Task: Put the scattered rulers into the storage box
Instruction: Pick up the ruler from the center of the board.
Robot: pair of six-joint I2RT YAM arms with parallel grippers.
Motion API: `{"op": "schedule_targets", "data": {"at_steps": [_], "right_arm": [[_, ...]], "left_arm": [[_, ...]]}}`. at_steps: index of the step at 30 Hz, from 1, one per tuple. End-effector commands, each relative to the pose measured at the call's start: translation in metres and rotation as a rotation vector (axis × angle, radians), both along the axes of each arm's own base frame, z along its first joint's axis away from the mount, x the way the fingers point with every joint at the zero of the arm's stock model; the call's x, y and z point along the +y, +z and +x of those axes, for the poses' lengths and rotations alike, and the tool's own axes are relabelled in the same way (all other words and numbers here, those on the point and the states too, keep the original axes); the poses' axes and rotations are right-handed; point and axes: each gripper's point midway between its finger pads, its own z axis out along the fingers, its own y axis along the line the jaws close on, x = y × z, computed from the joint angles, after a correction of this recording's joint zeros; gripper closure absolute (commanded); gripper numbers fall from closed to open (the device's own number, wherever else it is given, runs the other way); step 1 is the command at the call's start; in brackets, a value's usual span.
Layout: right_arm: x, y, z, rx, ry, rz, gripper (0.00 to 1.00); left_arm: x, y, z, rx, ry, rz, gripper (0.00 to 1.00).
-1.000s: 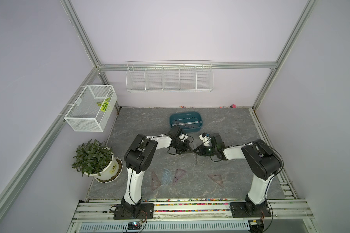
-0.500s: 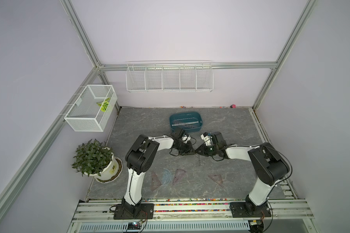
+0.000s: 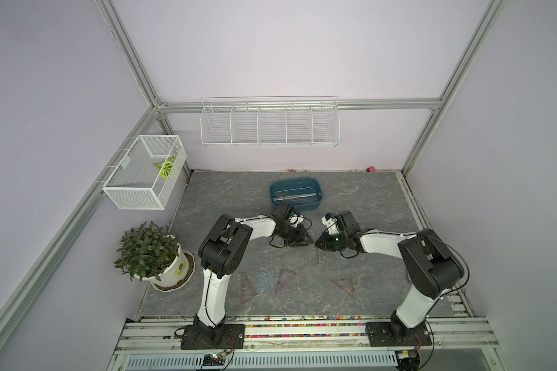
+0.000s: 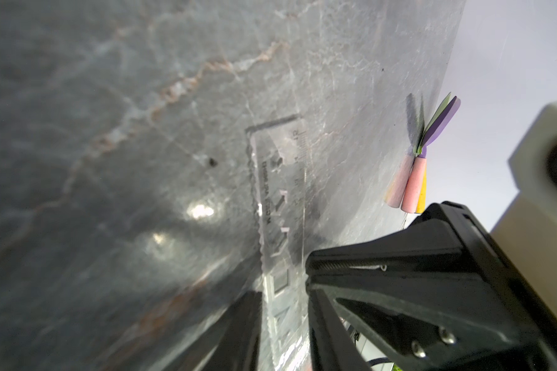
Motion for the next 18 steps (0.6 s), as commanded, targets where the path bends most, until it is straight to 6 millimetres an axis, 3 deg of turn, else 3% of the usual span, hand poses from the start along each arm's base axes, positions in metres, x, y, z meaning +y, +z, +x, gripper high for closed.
{"op": "schedule_targets", "data": {"at_steps": [1,18], "right_arm": [[0.000,-0.002,0.002,-0.011,0.008,-0.019,0.85],[-0.009,-0.042,-0.014,0.062,0.004,-0.059,0.90]], "left_arm": [[0.028,-0.045,-0.014,0.072,0.036,0.159,0.68],[0.023,-0.055,-0.015,0.112,0.025,0.144,0.63]]}}
